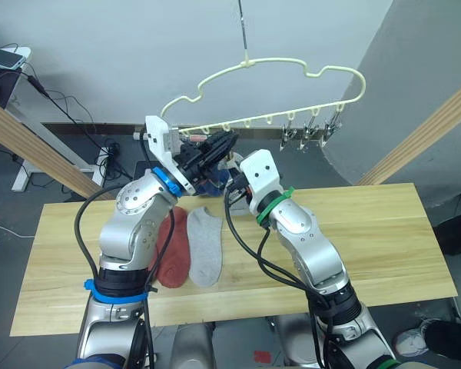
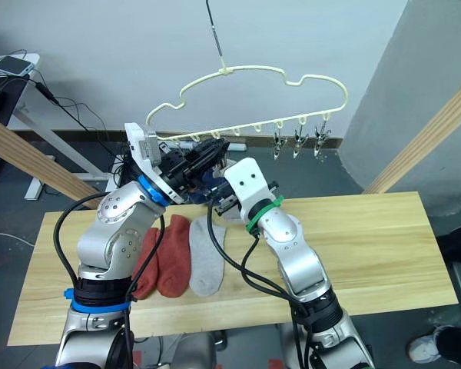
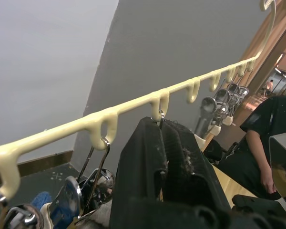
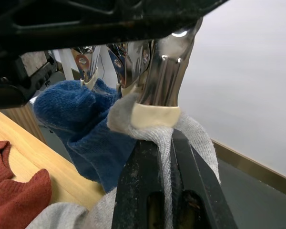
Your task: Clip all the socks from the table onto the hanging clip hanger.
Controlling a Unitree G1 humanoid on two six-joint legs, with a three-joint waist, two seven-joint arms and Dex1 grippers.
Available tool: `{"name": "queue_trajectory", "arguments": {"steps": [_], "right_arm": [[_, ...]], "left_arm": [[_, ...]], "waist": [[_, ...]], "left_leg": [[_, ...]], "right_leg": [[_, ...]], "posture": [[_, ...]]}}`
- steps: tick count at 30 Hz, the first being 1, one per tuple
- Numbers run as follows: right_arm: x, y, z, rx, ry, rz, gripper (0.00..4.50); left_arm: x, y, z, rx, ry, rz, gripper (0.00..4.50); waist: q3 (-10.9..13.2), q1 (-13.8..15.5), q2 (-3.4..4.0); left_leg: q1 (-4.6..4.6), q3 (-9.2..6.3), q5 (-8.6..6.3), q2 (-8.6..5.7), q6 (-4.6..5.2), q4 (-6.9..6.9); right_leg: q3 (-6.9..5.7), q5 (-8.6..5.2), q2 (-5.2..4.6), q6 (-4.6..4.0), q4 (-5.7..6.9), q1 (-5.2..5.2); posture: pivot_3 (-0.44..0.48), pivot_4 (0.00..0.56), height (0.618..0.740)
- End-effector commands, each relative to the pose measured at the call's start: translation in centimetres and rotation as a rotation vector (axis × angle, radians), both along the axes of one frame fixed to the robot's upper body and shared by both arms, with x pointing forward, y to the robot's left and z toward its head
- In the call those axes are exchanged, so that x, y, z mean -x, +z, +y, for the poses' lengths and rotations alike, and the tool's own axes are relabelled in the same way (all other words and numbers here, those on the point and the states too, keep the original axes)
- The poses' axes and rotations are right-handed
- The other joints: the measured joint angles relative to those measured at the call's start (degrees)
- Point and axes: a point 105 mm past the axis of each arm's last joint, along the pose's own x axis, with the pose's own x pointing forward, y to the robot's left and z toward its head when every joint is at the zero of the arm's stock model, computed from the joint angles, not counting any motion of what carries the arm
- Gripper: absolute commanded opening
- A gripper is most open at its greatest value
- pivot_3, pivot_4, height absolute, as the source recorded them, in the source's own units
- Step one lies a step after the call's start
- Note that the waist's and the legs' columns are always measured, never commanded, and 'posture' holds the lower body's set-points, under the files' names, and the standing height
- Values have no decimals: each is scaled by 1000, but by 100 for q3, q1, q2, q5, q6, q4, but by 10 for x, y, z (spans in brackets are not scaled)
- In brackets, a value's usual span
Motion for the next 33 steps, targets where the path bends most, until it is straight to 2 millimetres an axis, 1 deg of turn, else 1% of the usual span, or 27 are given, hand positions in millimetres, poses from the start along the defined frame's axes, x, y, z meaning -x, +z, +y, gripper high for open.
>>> {"name": "queue_trajectory", "arguments": {"steps": [1, 5, 6, 9, 12, 18, 21, 26, 29, 31, 33], "right_arm": [[11, 29, 8, -70, 51, -99, 0], [13, 28, 11, -76, 74, -86, 0], [14, 27, 12, -75, 81, -79, 0], [19, 22, 19, -64, 137, -49, 0], [21, 19, 21, -52, 156, -35, 738], [19, 7, 16, 28, 142, -16, 2717], [21, 2, 11, 62, 138, -9, 2717], [30, -8, -5, 121, 130, 6, 2717], [43, -8, -32, 164, 85, -34, 2717], [50, -8, -44, 181, 66, -50, 2717], [61, -3, -57, 186, 80, -64, 2717]], "left_arm": [[3, 3, 2, -5, -2, -23, 1795], [4, 1, 1, -24, -11, -17, 2926], [4, 0, 2, -26, -11, -15, 3110], [5, -1, 4, -39, -4, -16, 3110], [5, -1, 5, -46, 6, -20, 3139], [7, -2, 10, -63, 13, -24, 3139], [10, -7, 13, -87, 7, -14, 3139], [14, -21, 22, -153, -24, 59, 3139], [26, -25, 26, -250, -108, 62, 3139], [31, -28, 27, -301, -149, 57, 3139], [37, -28, 28, -356, -190, 37, 3139]], "waist": [[0, -3, 0], [0, -2, 0], [0, -2, 0], [0, -3, 0], [0, -3, 0], [0, 0, 0], [0, -2, 0], [0, 0, 0], [0, 15, 1], [0, 28, 1], [0, 36, 1]], "left_leg": [[0, 0, 0, 0, 0, 0], [0, 0, 0, 0, 0, 0], [0, 1, 0, 0, 0, 0], [0, 0, 0, 0, 0, 0], [0, 0, 0, 1, 0, 0], [0, 0, 0, 0, 0, 0], [0, 0, 0, 0, 0, 0], [0, -1, 0, 2, 0, -4], [0, -1, 0, 1, 0, -6], [-1, 2, 0, 0, -1, -13], [0, 4, 1, -1, -2, -22]], "right_leg": [[0, 0, 0, 0, 0, 0], [0, 0, 0, 0, -1, 0], [1, 0, 0, 0, -1, 0], [0, 0, 0, 0, 0, 0], [0, 0, 0, 0, 0, 0], [0, 0, -1, 0, 0, 0], [0, 0, -1, 0, 0, 0], [0, 0, 0, 0, -2, -3], [-1, -1, 0, 1, -3, -4], [0, -1, -2, 2, -8, -7], [0, -2, -6, 2, -15, -7]], "posture": [[-302, 339, 732], [-301, 343, 732], [-301, 343, 732], [-301, 343, 732], [-298, 343, 732], [-298, 343, 732], [-301, 342, 732], [-291, 346, 732], [-282, 348, 732], [-276, 348, 732], [-273, 349, 732]]}}
